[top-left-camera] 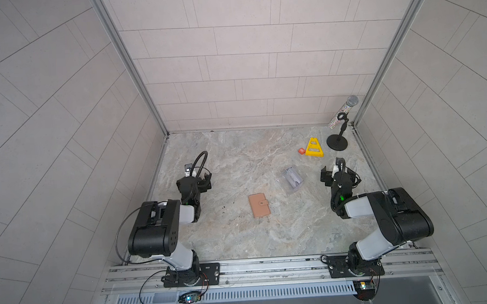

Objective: Put the credit cards into the card holder

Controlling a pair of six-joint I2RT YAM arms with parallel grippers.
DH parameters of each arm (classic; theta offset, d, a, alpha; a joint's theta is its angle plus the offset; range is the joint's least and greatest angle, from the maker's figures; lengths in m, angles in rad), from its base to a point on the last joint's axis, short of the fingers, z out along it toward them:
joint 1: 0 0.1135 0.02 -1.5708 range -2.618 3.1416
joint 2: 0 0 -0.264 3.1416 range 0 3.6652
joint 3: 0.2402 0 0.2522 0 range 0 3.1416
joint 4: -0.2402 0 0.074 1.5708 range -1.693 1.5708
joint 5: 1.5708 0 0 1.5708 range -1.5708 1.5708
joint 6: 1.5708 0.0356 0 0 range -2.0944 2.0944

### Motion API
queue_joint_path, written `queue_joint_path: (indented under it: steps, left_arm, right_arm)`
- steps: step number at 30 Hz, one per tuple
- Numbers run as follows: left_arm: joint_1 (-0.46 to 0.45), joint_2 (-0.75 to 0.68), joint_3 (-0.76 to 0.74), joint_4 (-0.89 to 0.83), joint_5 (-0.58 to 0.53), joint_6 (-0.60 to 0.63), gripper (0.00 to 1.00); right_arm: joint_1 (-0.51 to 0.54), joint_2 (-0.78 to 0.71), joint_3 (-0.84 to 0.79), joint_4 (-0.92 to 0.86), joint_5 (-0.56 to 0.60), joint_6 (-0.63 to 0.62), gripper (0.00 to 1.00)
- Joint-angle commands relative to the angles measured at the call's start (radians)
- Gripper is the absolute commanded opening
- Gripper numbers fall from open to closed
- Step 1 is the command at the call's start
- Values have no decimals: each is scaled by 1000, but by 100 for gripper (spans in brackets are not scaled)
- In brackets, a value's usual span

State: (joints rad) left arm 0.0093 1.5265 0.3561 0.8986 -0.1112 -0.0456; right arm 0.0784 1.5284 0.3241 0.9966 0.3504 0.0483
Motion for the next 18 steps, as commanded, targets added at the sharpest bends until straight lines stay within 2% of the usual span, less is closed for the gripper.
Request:
queue_joint_path:
  steps: [1,3,5,6,8,10,12,14,16,18]
  left_arm:
    - [-6,-124,0,-59,-128,-43,100]
    - [-7,-194,21,-151,-181,-61,100]
    - [-7,-264,75,-338,-261,-164,100]
    - [-8,-288,103,-415,-267,-203,100]
    - [-9,-316,150,-515,-187,-223,100]
    - [-22,-332,195,-627,-168,-298,100]
    - [-40,-343,246,-768,-126,-373,100]
    - [-69,-347,297,-921,-14,-435,100]
    - [-119,-346,325,-1020,66,-467,100]
    - [-189,-344,339,-1084,129,-476,100]
  right_arm:
    - [4,-102,11,-89,51,-1,100]
    - [8,-160,38,-182,67,0,100]
    - [10,-223,90,-340,85,37,100]
    - [10,-252,118,-434,93,80,100]
    - [10,-305,195,-645,40,119,100]
    - [9,-341,261,-811,-44,152,100]
    - [11,-369,314,-935,-180,181,100]
    - [30,-391,357,-1033,-327,211,100]
    - [83,-407,386,-1113,-394,214,100]
    - [169,-420,424,-1209,-397,189,100]
